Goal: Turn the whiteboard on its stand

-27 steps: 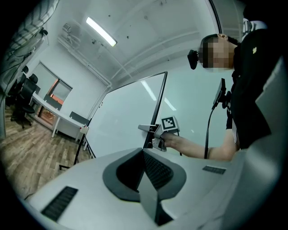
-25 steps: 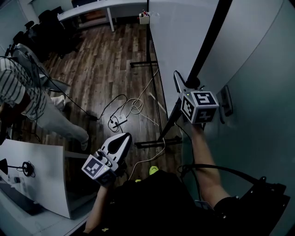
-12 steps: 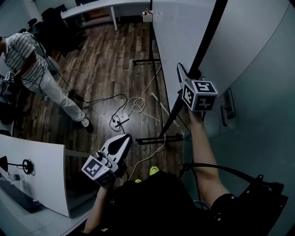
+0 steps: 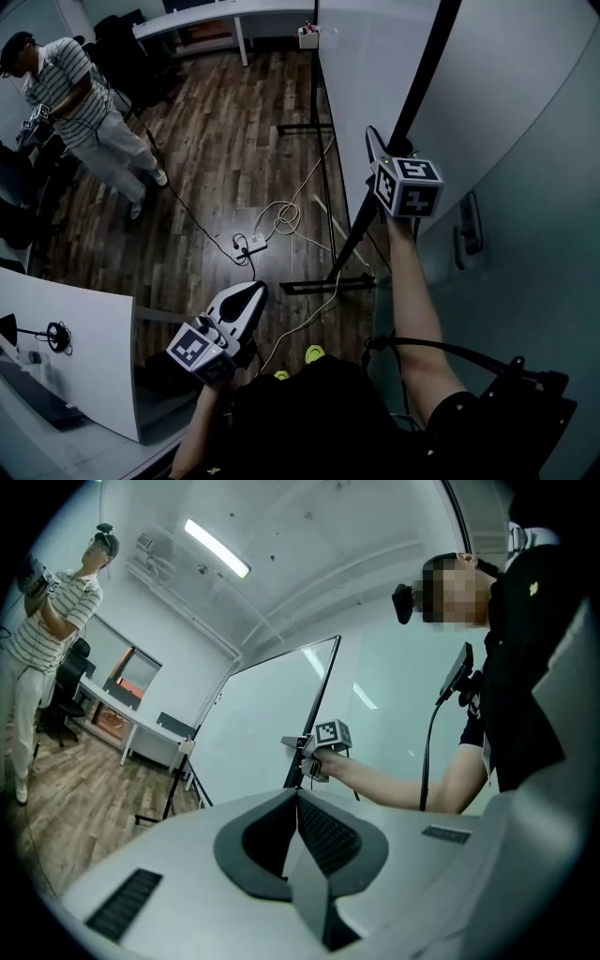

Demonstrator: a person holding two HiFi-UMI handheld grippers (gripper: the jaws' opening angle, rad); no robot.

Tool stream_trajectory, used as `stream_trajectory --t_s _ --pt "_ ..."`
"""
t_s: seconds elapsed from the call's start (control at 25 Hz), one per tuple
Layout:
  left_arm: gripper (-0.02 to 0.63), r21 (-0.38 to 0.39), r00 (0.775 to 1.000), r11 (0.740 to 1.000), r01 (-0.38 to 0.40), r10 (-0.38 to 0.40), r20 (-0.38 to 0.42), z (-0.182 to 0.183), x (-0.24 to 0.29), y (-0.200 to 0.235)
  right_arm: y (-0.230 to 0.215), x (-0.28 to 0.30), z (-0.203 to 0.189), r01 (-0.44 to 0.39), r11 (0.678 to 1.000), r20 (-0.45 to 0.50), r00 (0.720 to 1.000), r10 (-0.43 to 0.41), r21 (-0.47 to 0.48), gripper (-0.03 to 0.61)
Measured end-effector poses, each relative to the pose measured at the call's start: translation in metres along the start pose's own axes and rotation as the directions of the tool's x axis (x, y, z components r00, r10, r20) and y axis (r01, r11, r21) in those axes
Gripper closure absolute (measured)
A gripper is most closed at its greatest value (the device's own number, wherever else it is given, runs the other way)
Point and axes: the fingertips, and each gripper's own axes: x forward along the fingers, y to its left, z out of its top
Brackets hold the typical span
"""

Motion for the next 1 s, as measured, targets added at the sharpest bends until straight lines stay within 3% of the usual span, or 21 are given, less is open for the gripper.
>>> stream_trajectory --t_s 0.36,0.6,1.0 --pt "0.626 -0.006 1.0 1.0 0.002 -0.002 0.006 0.01 -0.004 -0.007 0.003 0.02 0.012 -0.005 1.0 -0.003 1.0 0.005 0.001 0.463" --pt "0.626 -0.003 1.0 1.0 -0.022 0.022 0.002 -0.009 -0.002 0.001 -0.013 0.037 -0.007 0.003 1.0 -0.004 1.0 -0.003 -0.011 0.465" --pt "0.627 -0.004 1.0 1.0 -0.022 0.022 0.005 -0.006 -0.005 -0.009 -0.017 0.047 0.001 0.01 1.0 0.009 1.0 -0.009 -0.026 0.465"
